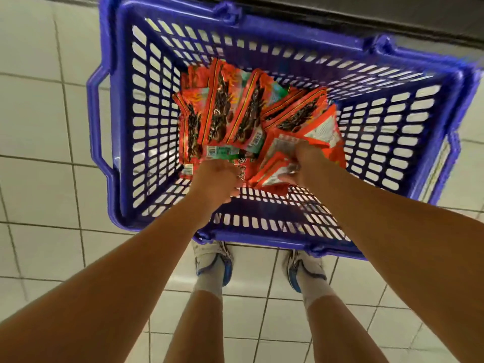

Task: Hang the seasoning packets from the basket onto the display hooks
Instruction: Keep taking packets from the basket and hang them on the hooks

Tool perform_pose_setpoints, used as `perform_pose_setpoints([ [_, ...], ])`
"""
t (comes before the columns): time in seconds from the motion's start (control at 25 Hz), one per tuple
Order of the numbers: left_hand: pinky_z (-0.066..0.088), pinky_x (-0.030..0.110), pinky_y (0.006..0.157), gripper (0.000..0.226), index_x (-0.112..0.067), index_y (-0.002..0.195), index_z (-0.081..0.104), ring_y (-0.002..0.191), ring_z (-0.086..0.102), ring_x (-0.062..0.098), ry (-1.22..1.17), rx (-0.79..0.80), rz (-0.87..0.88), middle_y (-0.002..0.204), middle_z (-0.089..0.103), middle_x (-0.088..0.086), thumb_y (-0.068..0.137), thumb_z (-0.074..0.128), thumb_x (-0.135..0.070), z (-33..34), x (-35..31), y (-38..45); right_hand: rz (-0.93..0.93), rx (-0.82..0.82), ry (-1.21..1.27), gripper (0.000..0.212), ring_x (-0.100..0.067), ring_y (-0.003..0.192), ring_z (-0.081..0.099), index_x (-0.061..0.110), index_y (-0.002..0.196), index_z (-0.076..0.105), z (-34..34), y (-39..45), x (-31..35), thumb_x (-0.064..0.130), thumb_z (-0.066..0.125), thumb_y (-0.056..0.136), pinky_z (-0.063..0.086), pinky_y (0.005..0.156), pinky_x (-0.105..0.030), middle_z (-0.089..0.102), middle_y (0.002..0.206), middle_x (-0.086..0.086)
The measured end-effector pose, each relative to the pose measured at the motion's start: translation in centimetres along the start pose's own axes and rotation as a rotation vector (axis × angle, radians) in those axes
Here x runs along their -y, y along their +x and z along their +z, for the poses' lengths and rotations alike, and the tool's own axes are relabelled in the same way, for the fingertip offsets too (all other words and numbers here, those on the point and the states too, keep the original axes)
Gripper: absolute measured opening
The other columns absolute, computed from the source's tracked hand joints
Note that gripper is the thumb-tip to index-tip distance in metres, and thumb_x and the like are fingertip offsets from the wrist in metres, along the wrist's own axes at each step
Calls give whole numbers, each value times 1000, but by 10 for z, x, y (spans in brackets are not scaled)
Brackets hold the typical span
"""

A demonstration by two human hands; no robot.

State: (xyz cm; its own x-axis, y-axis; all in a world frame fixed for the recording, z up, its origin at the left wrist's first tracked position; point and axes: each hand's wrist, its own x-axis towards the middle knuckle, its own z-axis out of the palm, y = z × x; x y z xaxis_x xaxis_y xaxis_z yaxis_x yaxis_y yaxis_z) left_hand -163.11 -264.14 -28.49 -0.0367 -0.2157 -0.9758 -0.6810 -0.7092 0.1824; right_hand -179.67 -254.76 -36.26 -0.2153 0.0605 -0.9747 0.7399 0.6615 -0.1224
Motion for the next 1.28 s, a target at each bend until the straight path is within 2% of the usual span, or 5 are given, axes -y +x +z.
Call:
perform_pose_setpoints([
  [0.24,57,47,93,13,-20,102,69,97,71,27,87,-26,68,101,75,7,95,58,-22,4,5,-10,-76,-185,-111,26,-29,73,73,19,111,63,-35,-46,-13,6,51,91,62,61,-44,72,88,-7],
  [0.52,59,51,86,22,-20,109,72,96,74,29,-310,237,157,107,77,4,88,76,-24,5,-22,-77,-178,327,-63,58,-40,85,67,6,122,64,-62,-160,14,10,76,65,54,77,-66,70,104,-22],
  [0.92,59,48,83,23,-21,99,79,95,75,34,-467,87,536,103,78,11,77,79,-14,-61,-104,-260,-813,200,-139,21,-26,89,71,31,79,79,-56,-360,122,50,70,79,56,94,-51,78,85,0],
  [1.04,57,45,88,28,-21,99,79,96,75,30,-455,65,708,103,78,10,71,78,-18,-82,-145,-353,-1030,236,-164,29,-17,86,67,21,85,80,-67,-459,158,45,65,85,52,87,-39,78,91,-14],
  [1.28,59,36,73,35,-18,102,77,86,76,23,-436,18,1009,101,79,7,68,81,-23,-136,-219,-558,-1435,144,-154,23,8,63,57,50,72,73,-107,-683,212,36,61,87,50,65,-20,68,66,26],
])
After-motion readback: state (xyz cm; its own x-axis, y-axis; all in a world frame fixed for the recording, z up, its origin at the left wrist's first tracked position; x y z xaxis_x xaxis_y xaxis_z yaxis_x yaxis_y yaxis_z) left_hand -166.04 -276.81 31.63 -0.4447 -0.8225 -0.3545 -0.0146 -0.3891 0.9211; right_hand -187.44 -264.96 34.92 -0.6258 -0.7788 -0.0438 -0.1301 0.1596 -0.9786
